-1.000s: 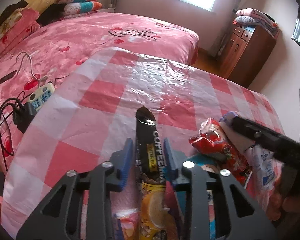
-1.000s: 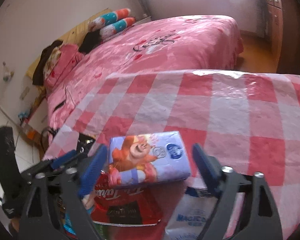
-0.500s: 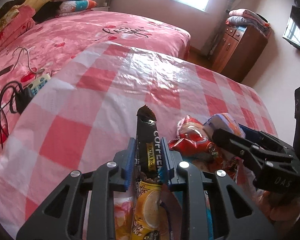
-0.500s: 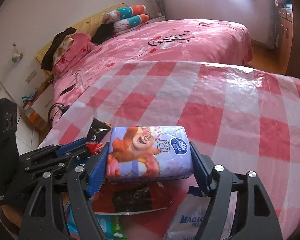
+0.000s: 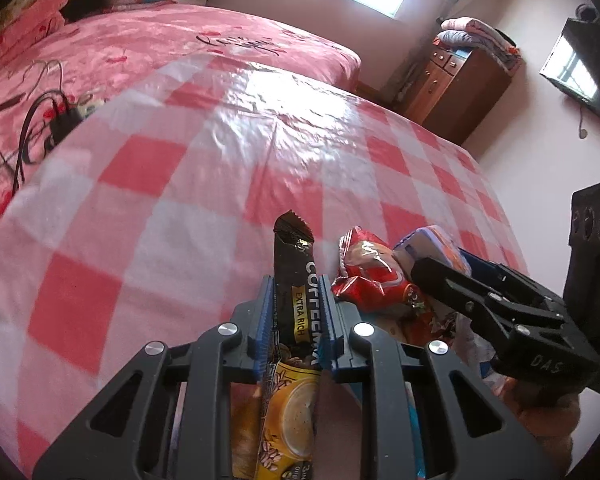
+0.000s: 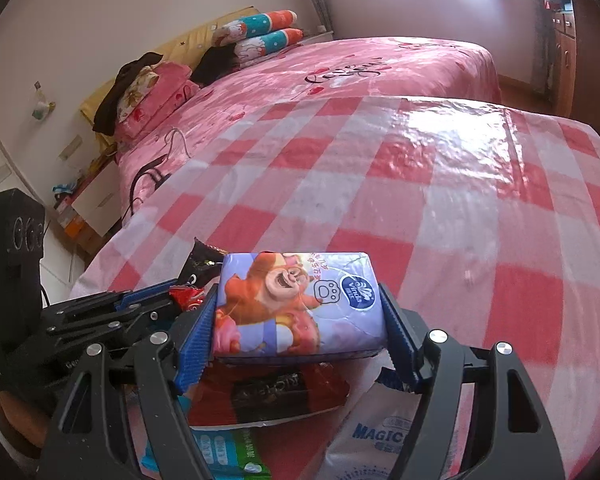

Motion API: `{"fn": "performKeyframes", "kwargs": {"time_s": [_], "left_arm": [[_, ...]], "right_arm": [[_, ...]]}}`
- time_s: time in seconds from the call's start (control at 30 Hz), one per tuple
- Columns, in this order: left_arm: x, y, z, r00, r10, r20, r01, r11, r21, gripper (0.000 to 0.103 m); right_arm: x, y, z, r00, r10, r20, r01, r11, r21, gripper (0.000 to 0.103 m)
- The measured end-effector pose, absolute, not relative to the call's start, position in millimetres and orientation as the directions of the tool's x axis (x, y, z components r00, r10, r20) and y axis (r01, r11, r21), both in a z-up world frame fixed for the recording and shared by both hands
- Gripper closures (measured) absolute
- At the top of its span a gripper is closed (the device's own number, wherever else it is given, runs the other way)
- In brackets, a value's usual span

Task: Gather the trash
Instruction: 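Lift and carry the held items toward the orange bucket with both tools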

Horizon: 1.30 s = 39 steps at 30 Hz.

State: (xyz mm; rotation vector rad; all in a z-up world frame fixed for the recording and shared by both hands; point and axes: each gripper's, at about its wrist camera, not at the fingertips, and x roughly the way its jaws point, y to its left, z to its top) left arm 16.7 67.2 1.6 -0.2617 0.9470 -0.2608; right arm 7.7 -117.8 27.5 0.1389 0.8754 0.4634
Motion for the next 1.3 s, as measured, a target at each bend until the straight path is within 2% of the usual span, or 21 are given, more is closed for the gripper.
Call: {"fn": "performKeyframes", "kwargs": {"time_s": [0.37,0.8,1.3], "left_arm": [[-12.7,83.5,6.1,0.572,-0.383,-0.726,0.105,0.911,-0.398,0.080],[-42.5,130.5,36.0,0.652,-0.413,-0.636,0.089,0.875,-0.476,0.080],[-80.8,212.7,42.9,0.715,-0.354,-0.603,-0.006,0.859,-0.512,0.080]], "right_arm": [[-33.6,-114.4,43.6,0.615,0.422,-0.666,-0.331,0.905,0.268,0.029],[-59.0,-97.7,75.4,0.650,0.412,-0.638,-0.337,0.909,0.244,0.029],[-85.6,-16.9,85.3,0.583,0.481,-0.655,-0.450,0.862,0.233,0.029]]}}
